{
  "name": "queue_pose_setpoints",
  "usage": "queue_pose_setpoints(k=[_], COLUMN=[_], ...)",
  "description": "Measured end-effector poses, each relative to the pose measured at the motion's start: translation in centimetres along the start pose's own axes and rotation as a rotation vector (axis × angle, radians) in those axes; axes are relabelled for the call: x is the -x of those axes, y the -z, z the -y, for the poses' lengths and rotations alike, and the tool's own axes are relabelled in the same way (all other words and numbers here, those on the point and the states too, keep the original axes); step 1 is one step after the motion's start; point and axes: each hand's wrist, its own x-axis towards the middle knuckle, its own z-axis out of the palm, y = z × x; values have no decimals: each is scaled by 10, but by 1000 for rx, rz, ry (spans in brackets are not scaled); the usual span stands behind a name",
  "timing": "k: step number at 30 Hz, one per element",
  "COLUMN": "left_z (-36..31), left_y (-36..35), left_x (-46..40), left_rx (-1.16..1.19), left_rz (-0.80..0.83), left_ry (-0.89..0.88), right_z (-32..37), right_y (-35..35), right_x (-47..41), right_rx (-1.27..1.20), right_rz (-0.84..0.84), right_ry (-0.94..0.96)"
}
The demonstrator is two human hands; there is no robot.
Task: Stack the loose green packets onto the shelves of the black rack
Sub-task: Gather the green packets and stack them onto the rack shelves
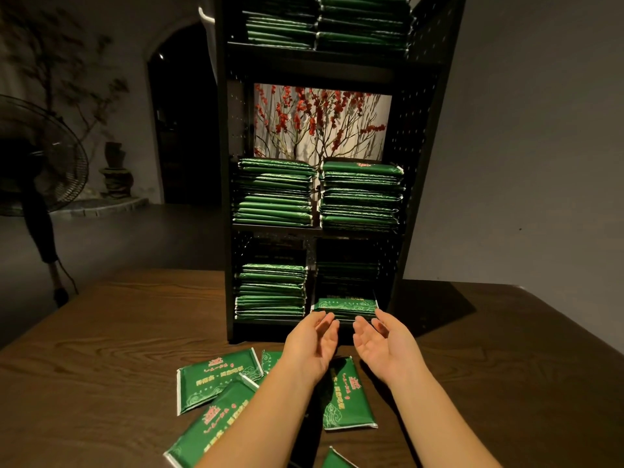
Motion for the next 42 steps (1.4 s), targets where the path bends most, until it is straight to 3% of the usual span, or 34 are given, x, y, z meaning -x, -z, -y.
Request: queue_pose_setpoints(k=[30, 38, 42], left_z=[2, 0, -5], left_y=[-6, -12, -19], left_x=[24, 24, 25], left_rx=[-108, -277, -254], left_rz=[-9, -35, -7], left_ry=[-18, -128, -128], right_z=[-3, -4, 0], right_y=[-8, -8, -13], right_x=[9, 7, 4], right_rx=[33, 64, 60], right_rz=[27, -20, -43], right_ry=[-41, -24, 6])
